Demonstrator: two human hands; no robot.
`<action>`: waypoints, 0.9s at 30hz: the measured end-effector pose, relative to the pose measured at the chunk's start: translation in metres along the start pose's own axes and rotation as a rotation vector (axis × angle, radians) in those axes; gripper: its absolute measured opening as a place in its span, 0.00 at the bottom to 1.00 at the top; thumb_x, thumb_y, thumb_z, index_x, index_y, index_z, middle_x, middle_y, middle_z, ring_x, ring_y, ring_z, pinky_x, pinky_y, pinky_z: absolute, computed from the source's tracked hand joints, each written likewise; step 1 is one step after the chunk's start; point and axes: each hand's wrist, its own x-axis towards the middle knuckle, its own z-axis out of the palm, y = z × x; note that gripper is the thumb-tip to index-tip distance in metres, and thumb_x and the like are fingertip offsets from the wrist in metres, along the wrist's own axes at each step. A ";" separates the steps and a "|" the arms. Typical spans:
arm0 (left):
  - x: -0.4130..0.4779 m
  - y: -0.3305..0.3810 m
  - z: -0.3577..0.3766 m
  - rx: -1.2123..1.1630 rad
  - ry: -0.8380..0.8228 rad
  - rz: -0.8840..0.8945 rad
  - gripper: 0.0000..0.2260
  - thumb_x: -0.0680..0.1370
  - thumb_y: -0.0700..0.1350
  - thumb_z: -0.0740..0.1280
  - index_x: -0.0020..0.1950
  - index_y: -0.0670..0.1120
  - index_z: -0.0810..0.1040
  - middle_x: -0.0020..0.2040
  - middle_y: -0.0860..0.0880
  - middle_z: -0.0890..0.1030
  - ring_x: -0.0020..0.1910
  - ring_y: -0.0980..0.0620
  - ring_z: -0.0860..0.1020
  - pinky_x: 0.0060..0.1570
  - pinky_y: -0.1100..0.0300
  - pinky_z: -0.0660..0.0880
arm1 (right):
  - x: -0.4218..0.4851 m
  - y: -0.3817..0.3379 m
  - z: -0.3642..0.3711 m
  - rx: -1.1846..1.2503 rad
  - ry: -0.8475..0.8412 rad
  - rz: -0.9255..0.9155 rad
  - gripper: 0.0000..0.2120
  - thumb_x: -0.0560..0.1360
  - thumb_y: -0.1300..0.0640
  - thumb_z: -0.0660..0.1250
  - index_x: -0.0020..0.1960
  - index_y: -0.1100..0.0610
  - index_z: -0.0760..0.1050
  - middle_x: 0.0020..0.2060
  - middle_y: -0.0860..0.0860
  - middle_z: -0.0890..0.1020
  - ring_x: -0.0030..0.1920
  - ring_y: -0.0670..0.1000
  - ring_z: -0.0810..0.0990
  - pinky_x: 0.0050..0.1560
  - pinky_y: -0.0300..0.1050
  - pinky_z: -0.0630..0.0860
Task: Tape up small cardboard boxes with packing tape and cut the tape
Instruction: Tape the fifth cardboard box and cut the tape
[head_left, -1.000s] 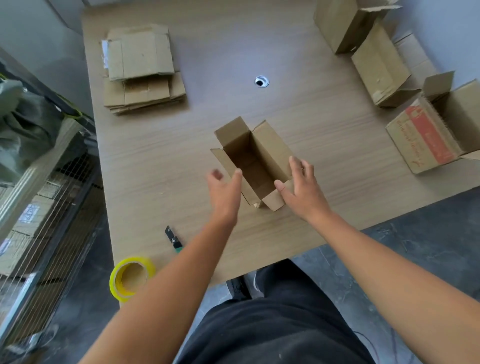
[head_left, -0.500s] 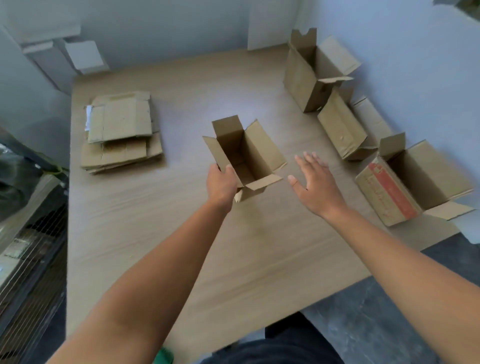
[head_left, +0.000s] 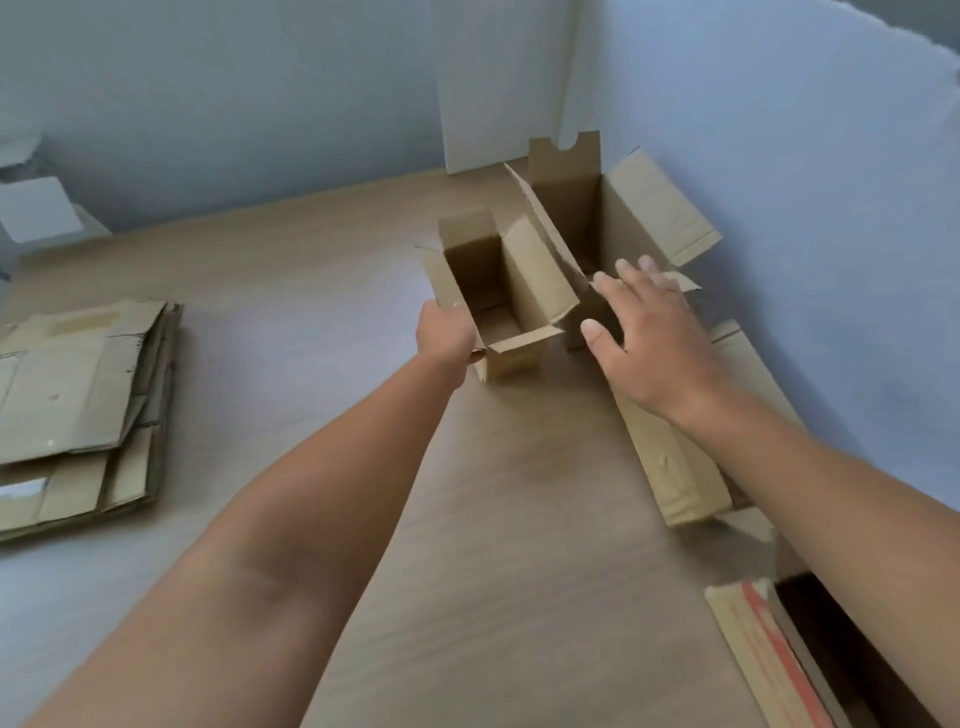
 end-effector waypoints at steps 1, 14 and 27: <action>0.010 -0.001 0.008 0.021 0.001 0.002 0.11 0.84 0.42 0.56 0.66 0.46 0.69 0.62 0.44 0.73 0.55 0.41 0.77 0.46 0.46 0.84 | 0.013 0.004 0.004 -0.003 -0.010 -0.021 0.28 0.83 0.45 0.56 0.80 0.54 0.61 0.80 0.55 0.60 0.81 0.55 0.49 0.80 0.56 0.49; 0.041 0.012 -0.147 1.041 0.142 0.497 0.24 0.84 0.58 0.56 0.76 0.47 0.68 0.78 0.49 0.66 0.80 0.46 0.54 0.74 0.46 0.57 | 0.078 -0.127 0.052 0.040 -0.138 -0.227 0.29 0.84 0.43 0.53 0.81 0.54 0.58 0.81 0.54 0.57 0.82 0.54 0.45 0.80 0.54 0.43; 0.081 -0.084 -0.542 0.918 0.454 0.140 0.37 0.79 0.65 0.61 0.80 0.45 0.57 0.82 0.42 0.53 0.81 0.42 0.48 0.78 0.45 0.50 | 0.071 -0.472 0.230 0.138 -0.434 -0.368 0.32 0.84 0.40 0.52 0.82 0.55 0.52 0.81 0.56 0.53 0.81 0.55 0.46 0.80 0.52 0.46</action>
